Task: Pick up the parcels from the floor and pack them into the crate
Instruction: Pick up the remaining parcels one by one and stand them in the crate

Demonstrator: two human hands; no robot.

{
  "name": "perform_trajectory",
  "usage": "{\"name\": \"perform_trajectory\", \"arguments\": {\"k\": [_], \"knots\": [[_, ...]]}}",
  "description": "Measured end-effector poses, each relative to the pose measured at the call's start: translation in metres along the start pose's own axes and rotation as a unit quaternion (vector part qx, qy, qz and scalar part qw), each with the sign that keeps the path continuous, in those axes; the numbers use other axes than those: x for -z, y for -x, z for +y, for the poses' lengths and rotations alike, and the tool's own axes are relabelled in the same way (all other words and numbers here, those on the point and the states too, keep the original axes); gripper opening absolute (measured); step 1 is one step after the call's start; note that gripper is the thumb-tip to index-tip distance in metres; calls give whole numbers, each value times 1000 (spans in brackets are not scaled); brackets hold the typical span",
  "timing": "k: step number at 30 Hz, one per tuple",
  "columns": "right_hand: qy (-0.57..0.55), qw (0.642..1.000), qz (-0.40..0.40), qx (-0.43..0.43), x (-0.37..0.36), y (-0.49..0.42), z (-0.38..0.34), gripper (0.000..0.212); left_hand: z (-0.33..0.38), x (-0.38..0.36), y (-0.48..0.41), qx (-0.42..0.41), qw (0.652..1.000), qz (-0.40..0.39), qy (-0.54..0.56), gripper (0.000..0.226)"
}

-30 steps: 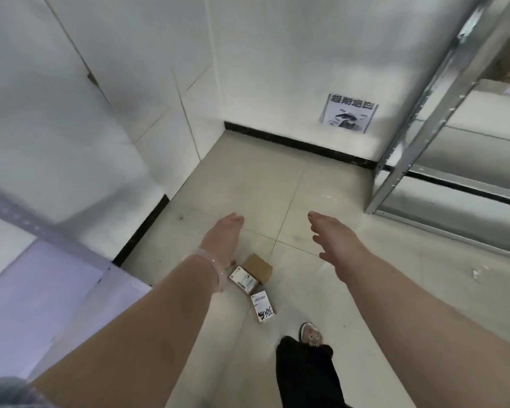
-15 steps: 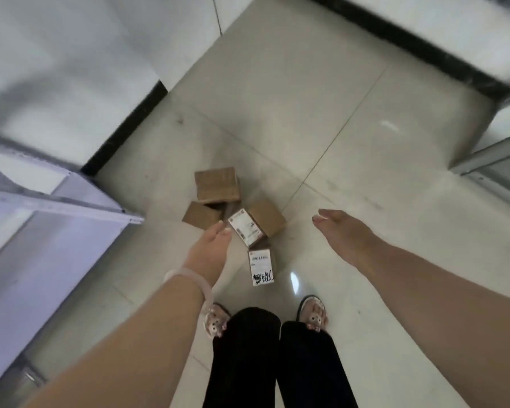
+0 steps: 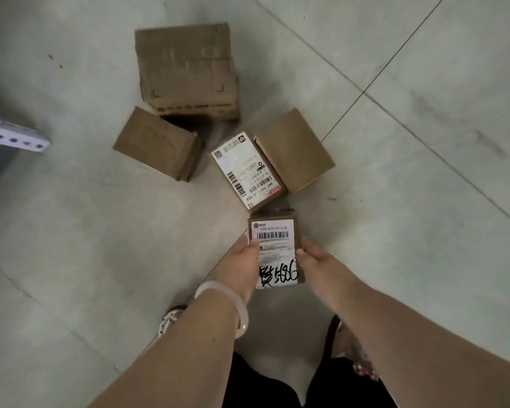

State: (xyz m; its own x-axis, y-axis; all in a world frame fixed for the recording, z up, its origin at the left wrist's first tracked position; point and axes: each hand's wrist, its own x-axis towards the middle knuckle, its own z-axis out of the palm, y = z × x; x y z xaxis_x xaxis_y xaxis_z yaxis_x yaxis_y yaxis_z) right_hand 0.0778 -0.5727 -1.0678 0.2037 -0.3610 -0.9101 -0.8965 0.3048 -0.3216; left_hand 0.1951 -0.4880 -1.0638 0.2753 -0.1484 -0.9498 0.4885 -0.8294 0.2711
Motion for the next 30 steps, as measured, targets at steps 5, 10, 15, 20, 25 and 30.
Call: {"name": "perform_trajectory", "arguments": {"k": [5, 10, 15, 20, 25, 30], "knots": [[-89, 995, 41, 17, -8, 22, -1, 30, -8, -7, 5, -35, 997, 23, 60, 32], [-167, 983, 71, 35, 25, 87, -52, 27, 42, 15, 72, -50, 992, 17, 111, 33], [-246, 961, 99, 80, 79, 180, -157, 20, 137, 55, 176, -141, 979, 14, 148, 40], [-257, 935, 116, 213, 149, 312, -284, 18, 258, 106, 333, -263, 944, 19, 196, 26], [-244, 892, 126, 359, 206, 487, -388, 17, 342, 162, 529, -392, 896, 33, 206, 24], [-191, 834, 80, 511, 228, 664, -449, 24, 358, 217, 726, -504, 838, 88, 189, 32]]}}
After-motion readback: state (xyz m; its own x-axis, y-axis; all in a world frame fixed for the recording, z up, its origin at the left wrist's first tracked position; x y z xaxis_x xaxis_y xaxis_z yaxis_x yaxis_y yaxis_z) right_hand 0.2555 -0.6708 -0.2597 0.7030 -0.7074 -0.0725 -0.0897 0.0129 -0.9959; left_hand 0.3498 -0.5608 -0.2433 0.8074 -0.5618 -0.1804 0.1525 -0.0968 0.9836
